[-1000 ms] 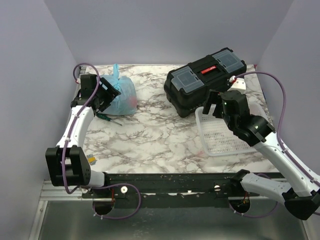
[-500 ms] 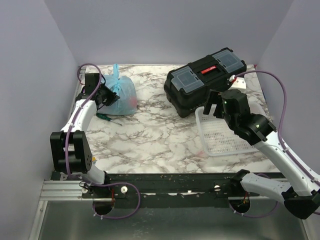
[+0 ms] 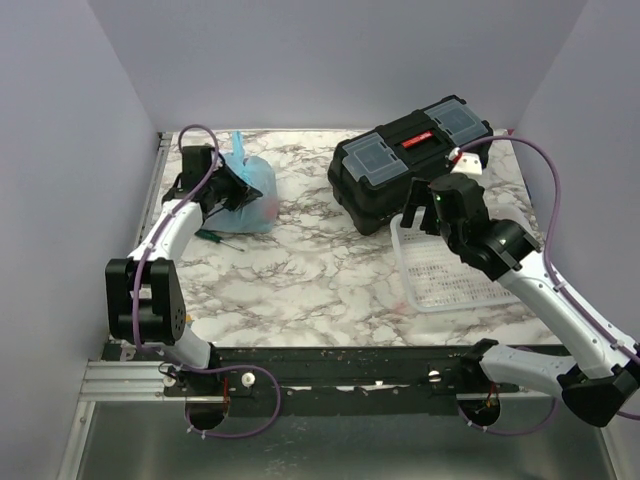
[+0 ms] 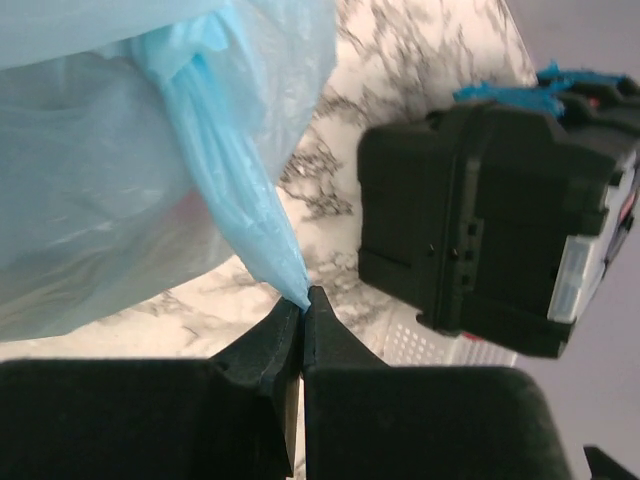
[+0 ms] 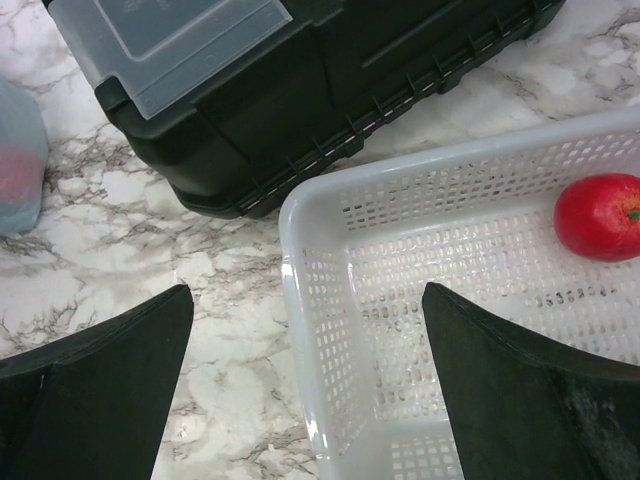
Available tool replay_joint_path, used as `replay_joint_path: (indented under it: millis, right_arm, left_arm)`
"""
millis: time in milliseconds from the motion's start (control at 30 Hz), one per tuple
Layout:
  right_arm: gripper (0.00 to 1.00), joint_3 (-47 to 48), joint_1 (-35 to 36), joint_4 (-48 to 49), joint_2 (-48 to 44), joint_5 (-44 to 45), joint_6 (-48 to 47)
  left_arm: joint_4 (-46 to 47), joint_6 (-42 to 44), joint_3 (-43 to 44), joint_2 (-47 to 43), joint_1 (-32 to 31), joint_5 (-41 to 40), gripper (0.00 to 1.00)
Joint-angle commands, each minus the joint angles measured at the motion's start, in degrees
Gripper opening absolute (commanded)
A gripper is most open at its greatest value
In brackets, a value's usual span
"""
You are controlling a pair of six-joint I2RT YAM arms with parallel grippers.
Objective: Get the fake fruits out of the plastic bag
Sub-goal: Move the plastic bag to the center of the board.
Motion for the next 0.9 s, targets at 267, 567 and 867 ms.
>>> replay_joint_path:
  millis: [267, 567, 867]
  right_arm:
    - [1.0, -2.7, 0.24, 4.6, -4.94, 3.16, 4.8]
    - [1.0, -12.2, 0.27, 17.53, -17.08, -9.31, -2.98]
    - [1.0, -9.77, 0.25, 15.82, -9.6, -27.91, -3.46]
  left_arm:
    - [-2.01, 4.06, -3.19, -10.67, -15.19, 4.7, 0.0]
    - [-0.48, 7.49, -16.23, -22.14, -26.83, 8.21, 0.0]
    - [-2.49, 7.35, -24.71, -33.73, -33.11, 14.4, 0.0]
